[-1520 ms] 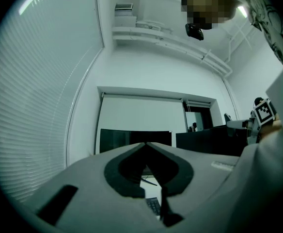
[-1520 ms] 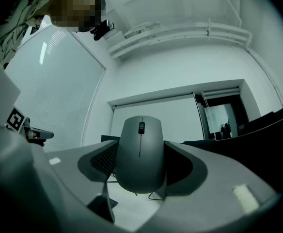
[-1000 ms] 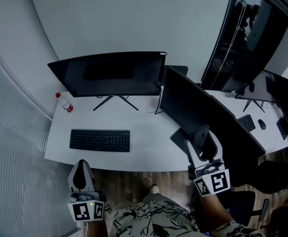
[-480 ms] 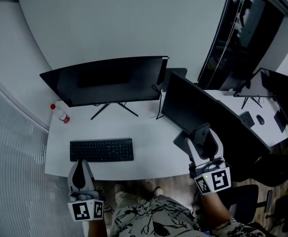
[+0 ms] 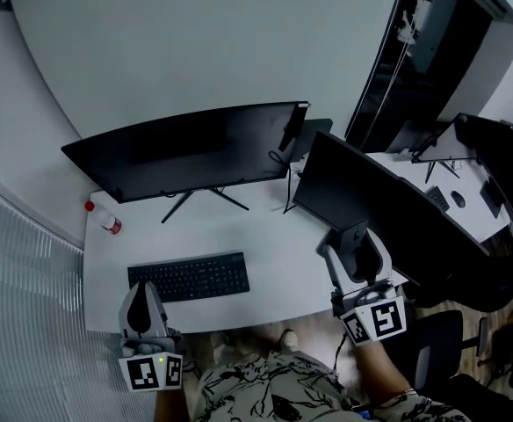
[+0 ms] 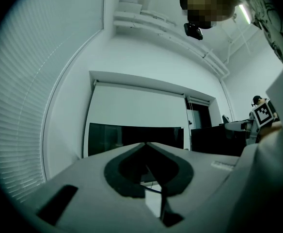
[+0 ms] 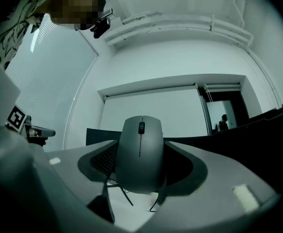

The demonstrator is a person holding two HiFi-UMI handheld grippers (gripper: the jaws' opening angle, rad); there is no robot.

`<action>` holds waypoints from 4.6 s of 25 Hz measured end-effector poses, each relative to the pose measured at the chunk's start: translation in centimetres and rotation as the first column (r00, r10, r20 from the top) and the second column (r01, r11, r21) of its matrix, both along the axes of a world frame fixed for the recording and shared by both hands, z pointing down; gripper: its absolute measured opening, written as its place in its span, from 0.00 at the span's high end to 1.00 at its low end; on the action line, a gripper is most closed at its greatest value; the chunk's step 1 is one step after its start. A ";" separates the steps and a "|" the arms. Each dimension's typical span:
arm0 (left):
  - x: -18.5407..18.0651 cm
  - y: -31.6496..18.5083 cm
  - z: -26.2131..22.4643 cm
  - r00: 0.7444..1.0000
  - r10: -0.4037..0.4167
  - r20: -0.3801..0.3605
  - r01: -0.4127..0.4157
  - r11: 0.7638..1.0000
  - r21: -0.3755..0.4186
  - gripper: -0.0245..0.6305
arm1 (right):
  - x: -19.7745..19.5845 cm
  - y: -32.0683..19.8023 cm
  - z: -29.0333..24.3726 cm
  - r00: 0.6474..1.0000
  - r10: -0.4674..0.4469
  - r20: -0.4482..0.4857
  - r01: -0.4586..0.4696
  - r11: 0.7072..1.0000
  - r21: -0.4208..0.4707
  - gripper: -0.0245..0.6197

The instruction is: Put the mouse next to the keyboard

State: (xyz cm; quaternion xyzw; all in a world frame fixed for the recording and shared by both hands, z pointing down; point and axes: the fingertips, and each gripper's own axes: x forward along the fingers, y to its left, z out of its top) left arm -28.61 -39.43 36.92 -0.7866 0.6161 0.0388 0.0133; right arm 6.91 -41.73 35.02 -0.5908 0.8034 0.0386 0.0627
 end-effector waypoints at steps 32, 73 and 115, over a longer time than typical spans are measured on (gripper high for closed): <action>0.6 -0.1 7.5 0.996 0.091 -0.019 -0.093 0.986 -0.141 0.96 | -10.7 -6.0 32.4 0.976 -0.176 -0.126 0.054 0.761 -0.647 0.50; -1.6 -1.4 11.2 0.998 0.059 -0.033 -0.065 0.975 -0.214 0.96 | -13.0 -7.7 42.9 0.962 -0.195 -0.193 -0.038 0.602 -0.798 0.49; 1.3 -2.4 2.7 0.995 0.095 0.015 -0.095 0.994 -0.045 0.96 | -6.7 -5.3 9.1 0.993 -0.119 -0.023 0.109 0.962 -0.250 0.95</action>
